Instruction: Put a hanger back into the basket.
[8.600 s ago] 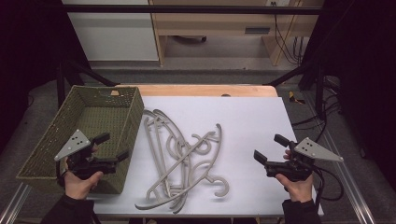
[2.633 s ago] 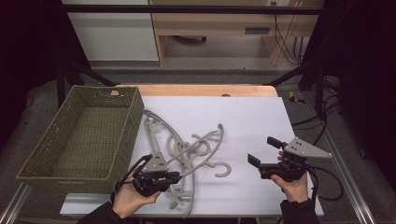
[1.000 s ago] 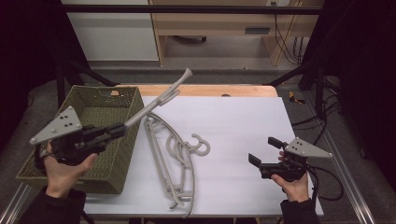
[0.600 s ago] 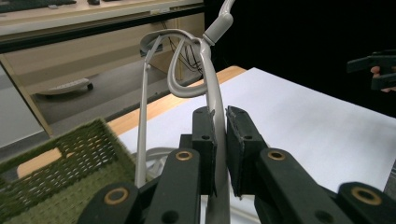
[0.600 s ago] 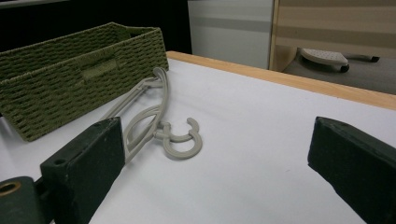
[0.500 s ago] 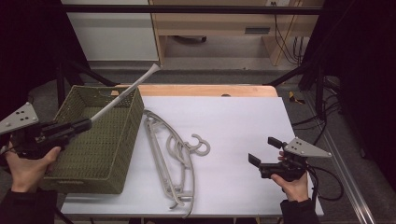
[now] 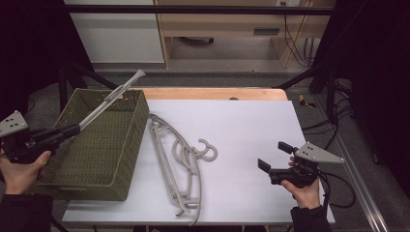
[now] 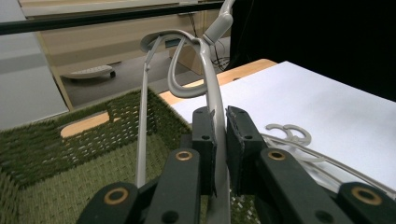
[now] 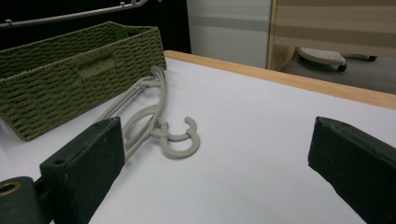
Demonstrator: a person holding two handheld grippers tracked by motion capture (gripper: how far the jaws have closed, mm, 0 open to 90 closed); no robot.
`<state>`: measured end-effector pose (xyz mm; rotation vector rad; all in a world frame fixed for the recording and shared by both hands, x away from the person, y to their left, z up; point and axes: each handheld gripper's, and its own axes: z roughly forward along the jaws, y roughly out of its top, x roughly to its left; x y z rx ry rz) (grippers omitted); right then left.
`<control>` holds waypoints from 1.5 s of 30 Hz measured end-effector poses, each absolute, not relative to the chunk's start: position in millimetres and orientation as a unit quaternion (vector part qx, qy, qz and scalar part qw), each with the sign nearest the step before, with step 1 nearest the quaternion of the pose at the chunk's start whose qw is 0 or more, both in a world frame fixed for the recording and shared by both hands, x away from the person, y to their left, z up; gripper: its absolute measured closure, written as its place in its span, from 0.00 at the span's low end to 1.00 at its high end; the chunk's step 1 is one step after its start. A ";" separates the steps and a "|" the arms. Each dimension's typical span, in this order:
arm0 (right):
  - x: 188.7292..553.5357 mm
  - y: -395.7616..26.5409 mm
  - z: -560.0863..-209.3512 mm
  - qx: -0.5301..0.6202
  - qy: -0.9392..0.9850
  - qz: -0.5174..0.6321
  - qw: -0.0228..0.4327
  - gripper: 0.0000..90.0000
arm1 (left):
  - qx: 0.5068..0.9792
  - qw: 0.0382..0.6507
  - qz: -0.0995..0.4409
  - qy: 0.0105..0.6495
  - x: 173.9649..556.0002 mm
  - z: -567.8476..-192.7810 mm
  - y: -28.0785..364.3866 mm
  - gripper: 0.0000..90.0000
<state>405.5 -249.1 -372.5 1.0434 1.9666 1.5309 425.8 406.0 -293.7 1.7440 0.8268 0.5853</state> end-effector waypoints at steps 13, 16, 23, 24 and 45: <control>405.2 -249.6 -372.1 0.377 0.709 0.553 0.220 0.05 | 0.738 0.530 0.228 0.350 415.6 -315.8 432.1 0.91; 405.2 -249.9 -372.1 0.378 0.709 0.553 0.220 0.05 | 0.740 0.530 0.223 0.348 411.8 -321.7 437.4 0.91; 405.9 -248.5 -373.0 0.378 0.711 0.551 0.220 0.05 | 0.750 0.519 0.212 0.350 412.1 -332.0 449.0 0.91; 405.9 -248.6 -373.0 0.378 0.711 0.551 0.220 0.05 | 0.750 0.517 0.212 0.353 412.8 -333.2 450.1 0.91; 406.2 -248.1 -373.7 0.376 0.713 0.550 0.219 0.05 | 0.770 0.491 0.181 0.364 439.0 -353.6 453.5 0.91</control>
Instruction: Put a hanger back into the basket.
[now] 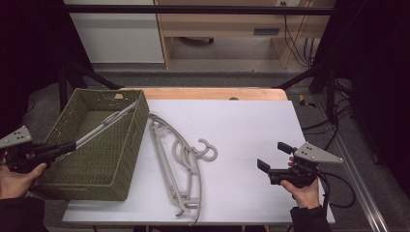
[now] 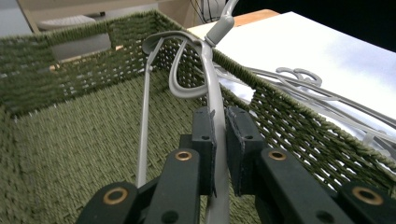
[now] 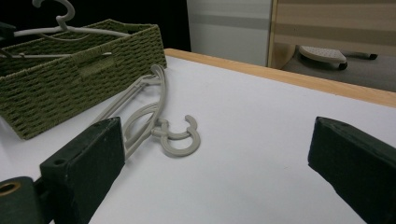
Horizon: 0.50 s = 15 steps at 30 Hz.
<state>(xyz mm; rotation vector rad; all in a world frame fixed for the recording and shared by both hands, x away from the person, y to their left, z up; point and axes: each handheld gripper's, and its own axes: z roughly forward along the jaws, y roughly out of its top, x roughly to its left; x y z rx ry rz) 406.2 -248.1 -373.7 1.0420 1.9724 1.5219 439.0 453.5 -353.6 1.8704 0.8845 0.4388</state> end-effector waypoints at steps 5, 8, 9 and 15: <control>406.2 -247.9 -373.8 0.377 0.713 0.550 0.218 0.05 | 0.789 0.440 0.174 0.392 440.9 -362.4 453.0 0.90; 406.3 -247.2 -374.0 0.379 0.712 0.549 0.218 0.05 | 0.796 0.418 0.159 0.407 442.8 -366.9 451.4 0.89; 406.3 -247.2 -374.0 0.379 0.712 0.549 0.218 0.05 | 0.802 0.410 0.160 0.404 443.4 -367.3 451.3 0.89; 406.1 -247.7 -373.9 0.377 0.713 0.550 0.218 0.05 | 0.792 0.408 0.157 0.425 442.2 -363.2 446.9 0.86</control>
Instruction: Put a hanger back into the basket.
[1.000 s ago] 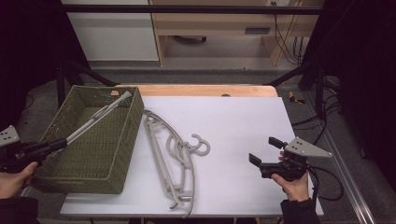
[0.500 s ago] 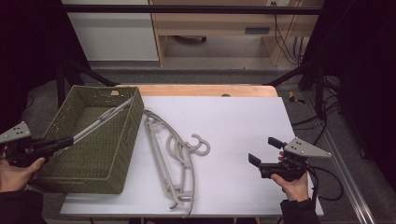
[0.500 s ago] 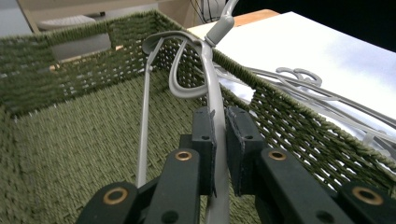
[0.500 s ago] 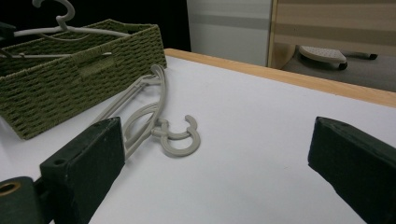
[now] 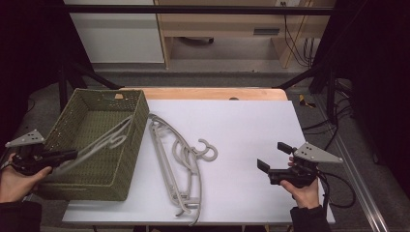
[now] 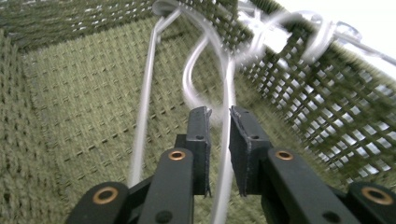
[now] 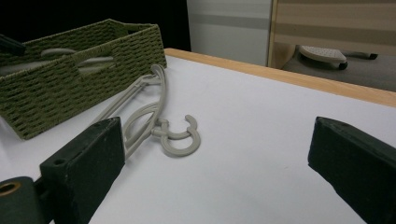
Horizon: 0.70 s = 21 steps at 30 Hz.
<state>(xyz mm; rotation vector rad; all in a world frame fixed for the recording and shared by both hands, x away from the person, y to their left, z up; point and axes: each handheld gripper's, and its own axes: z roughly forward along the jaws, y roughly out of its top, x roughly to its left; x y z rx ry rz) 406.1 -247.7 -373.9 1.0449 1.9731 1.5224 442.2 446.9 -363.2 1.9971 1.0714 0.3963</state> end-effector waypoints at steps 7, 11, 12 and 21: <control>405.8 -247.5 -373.6 0.378 0.712 0.550 0.218 0.05 | 0.778 0.433 0.193 0.411 431.4 -345.7 430.3 0.71; 405.7 -247.2 -373.7 0.380 0.712 0.549 0.218 0.05 | 0.769 0.453 0.222 0.394 424.3 -334.9 411.6 0.59; 405.7 -247.4 -373.6 0.379 0.712 0.549 0.219 0.05 | 0.763 0.459 0.231 0.391 422.6 -332.5 406.4 0.56; 405.9 -246.5 -373.7 0.383 0.711 0.548 0.218 0.05 | 0.742 0.502 0.260 0.361 408.7 -323.2 363.1 0.36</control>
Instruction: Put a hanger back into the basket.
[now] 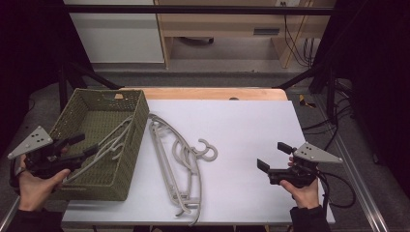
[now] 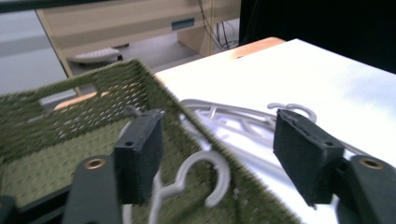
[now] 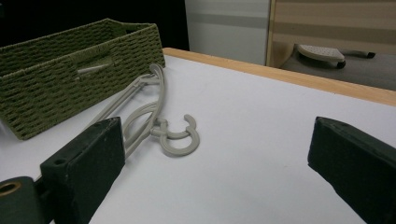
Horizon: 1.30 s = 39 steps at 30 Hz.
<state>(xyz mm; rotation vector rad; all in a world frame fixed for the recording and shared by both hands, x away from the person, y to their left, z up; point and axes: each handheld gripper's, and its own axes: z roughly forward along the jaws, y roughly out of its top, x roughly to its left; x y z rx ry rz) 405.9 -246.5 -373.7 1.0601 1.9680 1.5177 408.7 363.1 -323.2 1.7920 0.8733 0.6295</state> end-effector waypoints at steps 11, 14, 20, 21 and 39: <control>406.2 -244.0 -374.0 0.384 0.712 0.546 0.218 0.05 | 0.740 0.532 0.236 0.338 395.8 -338.8 301.7 0.16; 406.2 -242.8 -374.3 0.384 0.714 0.545 0.216 0.05 | 0.747 0.526 0.230 0.335 393.8 -345.8 290.3 0.14; 408.0 -234.3 -377.0 0.386 0.719 0.539 0.208 0.05 | 0.757 0.518 0.222 0.331 389.5 -359.4 278.0 0.12; 408.3 -233.2 -377.3 0.386 0.721 0.538 0.205 0.05 | 0.756 0.517 0.223 0.332 389.4 -360.9 277.1 0.12; 412.6 -182.2 -391.1 0.372 0.759 0.505 0.174 0.06 | 0.770 0.506 0.217 0.323 389.2 -368.7 270.3 0.09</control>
